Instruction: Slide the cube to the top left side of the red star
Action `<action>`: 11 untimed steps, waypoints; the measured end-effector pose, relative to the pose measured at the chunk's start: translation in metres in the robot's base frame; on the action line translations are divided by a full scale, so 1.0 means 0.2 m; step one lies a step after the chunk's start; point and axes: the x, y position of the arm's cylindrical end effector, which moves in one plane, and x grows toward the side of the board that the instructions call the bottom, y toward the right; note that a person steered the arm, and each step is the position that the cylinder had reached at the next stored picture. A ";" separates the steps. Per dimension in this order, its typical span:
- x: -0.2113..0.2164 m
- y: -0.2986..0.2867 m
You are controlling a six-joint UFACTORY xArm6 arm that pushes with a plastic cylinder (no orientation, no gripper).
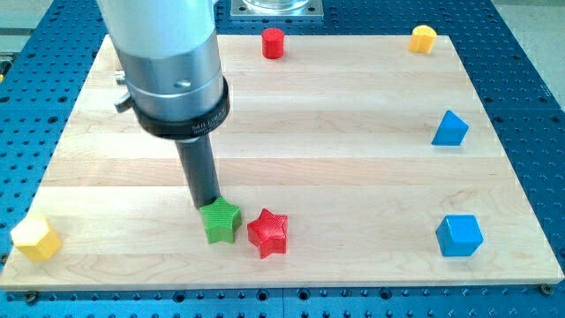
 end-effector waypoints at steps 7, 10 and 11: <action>0.41 1.12; 0.33 1.15; 0.21 1.29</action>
